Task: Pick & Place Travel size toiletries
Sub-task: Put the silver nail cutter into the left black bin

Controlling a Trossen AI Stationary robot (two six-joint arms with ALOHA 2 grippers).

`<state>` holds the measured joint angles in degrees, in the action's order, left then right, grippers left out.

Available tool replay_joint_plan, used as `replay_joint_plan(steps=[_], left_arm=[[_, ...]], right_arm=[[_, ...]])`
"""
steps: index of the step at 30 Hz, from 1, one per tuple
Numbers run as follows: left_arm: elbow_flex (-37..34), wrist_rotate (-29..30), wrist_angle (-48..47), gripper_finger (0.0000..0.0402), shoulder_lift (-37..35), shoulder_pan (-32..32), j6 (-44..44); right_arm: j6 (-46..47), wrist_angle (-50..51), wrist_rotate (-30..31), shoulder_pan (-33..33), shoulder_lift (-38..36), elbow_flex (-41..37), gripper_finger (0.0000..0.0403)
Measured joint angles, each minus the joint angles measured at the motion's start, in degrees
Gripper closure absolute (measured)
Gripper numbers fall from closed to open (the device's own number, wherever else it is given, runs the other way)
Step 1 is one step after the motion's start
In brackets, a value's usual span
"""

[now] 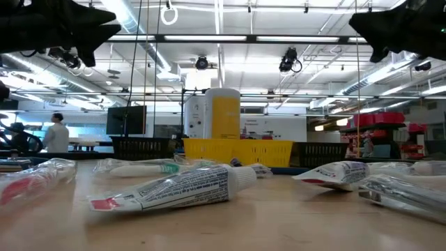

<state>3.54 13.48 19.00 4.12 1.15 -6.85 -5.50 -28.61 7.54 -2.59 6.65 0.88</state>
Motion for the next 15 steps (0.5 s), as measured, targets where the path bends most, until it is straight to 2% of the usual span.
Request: replay_joint_plan(steps=[6, 11, 15], left_arm=[[5.2, 0.6, -0.3, 0.0294, 11.6, 0.0, -0.3], [10.7, 0.3, -4.9, 0.0291, 21.7, 0.1, -0.4], [14.8, 0.2, -9.4, 0.028, 28.4, 0.6, -1.2]], right_arm=[[2.0, -0.4, 0.3, 0.0, 11.9, 4.5, 0.0293], [5.4, -0.3, -2.8, 0.2, 24.6, 9.1, 0.0255], [8.0, -0.3, -3.6, 1.7, 34.2, 12.2, 0.0242]])
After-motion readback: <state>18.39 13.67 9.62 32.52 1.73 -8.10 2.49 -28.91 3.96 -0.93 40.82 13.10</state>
